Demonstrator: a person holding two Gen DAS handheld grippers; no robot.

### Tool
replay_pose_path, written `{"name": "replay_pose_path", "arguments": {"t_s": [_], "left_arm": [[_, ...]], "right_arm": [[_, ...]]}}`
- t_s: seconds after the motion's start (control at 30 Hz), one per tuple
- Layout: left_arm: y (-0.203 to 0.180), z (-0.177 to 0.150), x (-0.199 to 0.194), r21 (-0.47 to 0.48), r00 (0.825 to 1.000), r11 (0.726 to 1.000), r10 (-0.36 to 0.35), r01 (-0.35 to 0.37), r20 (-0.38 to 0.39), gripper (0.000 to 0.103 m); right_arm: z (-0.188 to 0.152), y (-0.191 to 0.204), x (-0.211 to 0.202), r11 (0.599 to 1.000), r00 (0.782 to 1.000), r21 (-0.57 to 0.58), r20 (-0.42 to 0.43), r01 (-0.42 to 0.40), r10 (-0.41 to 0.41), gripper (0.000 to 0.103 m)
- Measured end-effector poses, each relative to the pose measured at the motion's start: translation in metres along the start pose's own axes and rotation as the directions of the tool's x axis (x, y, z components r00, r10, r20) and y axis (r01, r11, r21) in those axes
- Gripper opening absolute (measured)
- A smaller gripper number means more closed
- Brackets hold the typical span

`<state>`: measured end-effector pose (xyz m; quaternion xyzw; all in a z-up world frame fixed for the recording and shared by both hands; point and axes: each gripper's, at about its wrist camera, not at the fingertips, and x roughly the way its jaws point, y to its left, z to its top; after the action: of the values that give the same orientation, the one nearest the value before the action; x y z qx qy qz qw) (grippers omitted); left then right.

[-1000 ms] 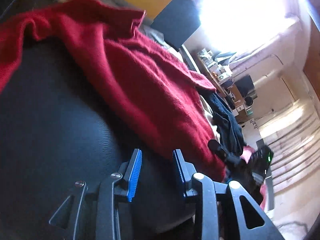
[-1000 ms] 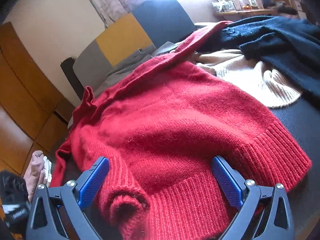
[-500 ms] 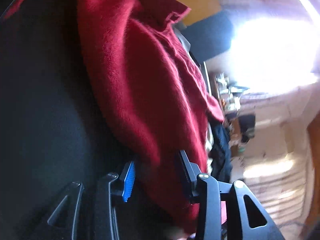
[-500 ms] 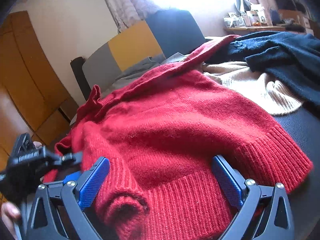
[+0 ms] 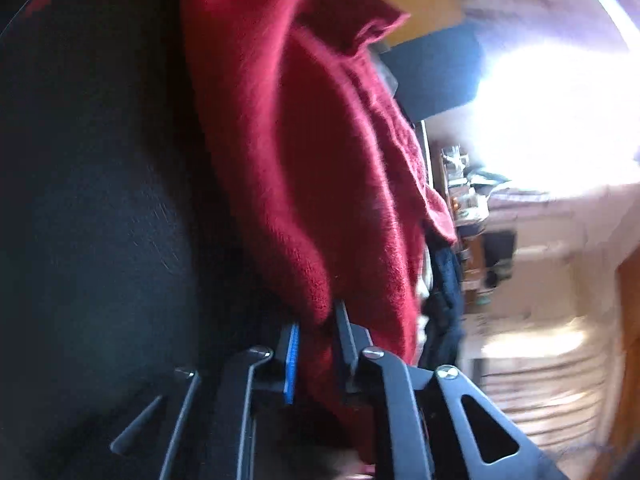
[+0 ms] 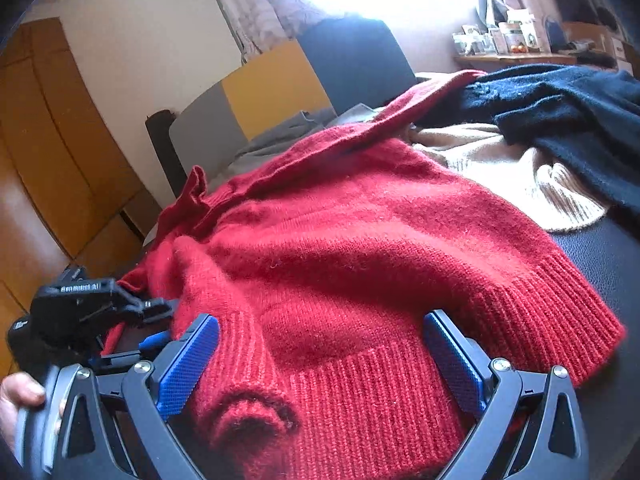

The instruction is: Fold clothes

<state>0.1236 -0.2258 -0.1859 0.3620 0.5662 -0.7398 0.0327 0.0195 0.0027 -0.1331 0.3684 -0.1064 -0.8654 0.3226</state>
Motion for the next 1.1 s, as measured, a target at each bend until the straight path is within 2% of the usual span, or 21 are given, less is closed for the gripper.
{"name": "replay_pose_path", "arguments": {"t_s": [0.1, 0.23, 0.3, 0.47, 0.6, 0.67, 0.7, 0.8, 0.9, 1.0, 1.07, 1.1], "left_arm": [[-0.001, 0.001, -0.014, 0.048, 1.000, 0.999, -0.001, 0.000, 0.023, 0.007], [0.001, 0.002, -0.042, 0.074, 0.998, 0.996, -0.045, 0.042, 0.035, 0.007], [0.002, 0.002, -0.060, 0.098, 0.997, 0.994, -0.053, 0.048, 0.054, 0.000], [0.015, 0.008, -0.101, 0.112, 0.995, 0.993, -0.058, 0.048, 0.081, 0.000], [0.036, 0.003, -0.105, 0.080, 0.997, 0.995, -0.066, 0.061, 0.049, 0.011], [0.041, -0.004, -0.097, 0.071, 0.998, 0.995, -0.065, 0.064, 0.020, 0.015], [0.040, -0.009, -0.092, 0.074, 0.998, 0.995, -0.064, 0.064, 0.004, 0.015], [0.029, -0.020, -0.074, 0.127, 0.999, 0.991, -0.028, 0.031, -0.028, 0.016], [0.027, -0.024, -0.066, 0.125, 0.997, 0.992, -0.026, 0.035, -0.068, 0.020], [0.035, -0.025, -0.068, 0.117, 0.995, 0.993, -0.018, 0.029, -0.094, 0.022], [0.038, -0.028, -0.069, 0.122, 0.994, 0.992, -0.019, 0.032, -0.106, 0.024], [0.040, -0.029, -0.068, 0.121, 0.993, 0.992, -0.028, 0.042, -0.114, 0.025]], "right_arm": [[0.002, 0.007, 0.003, 1.000, 0.998, -0.012, -0.051, 0.024, -0.024, 0.103], [-0.001, 0.025, 0.007, 0.993, 0.991, -0.106, -0.117, 0.058, -0.071, 0.103], [-0.004, 0.027, 0.005, 0.994, 0.990, -0.097, -0.125, 0.050, -0.062, 0.103], [-0.004, 0.025, -0.004, 0.999, 0.989, -0.034, -0.151, 0.004, -0.009, 0.103], [0.000, 0.018, -0.015, 0.998, 0.986, 0.053, -0.167, 0.014, -0.005, 0.103], [0.001, 0.022, -0.026, 0.996, 0.991, 0.064, -0.127, 0.056, -0.048, 0.103], [0.001, 0.026, -0.031, 0.996, 0.992, 0.045, -0.103, 0.077, -0.072, 0.103], [-0.004, 0.048, -0.038, 0.992, 0.995, -0.101, -0.064, 0.072, -0.079, 0.103], [-0.013, 0.071, -0.033, 0.973, 0.992, -0.222, -0.088, 0.069, -0.090, 0.103], [-0.024, 0.092, -0.016, 0.915, 0.982, -0.385, -0.091, 0.118, -0.165, 0.103], [-0.028, 0.098, -0.002, 0.865, 0.967, -0.472, -0.086, 0.172, -0.239, 0.102], [-0.025, 0.096, 0.002, 0.871, 0.966, -0.460, -0.095, 0.171, -0.240, 0.101]]}}
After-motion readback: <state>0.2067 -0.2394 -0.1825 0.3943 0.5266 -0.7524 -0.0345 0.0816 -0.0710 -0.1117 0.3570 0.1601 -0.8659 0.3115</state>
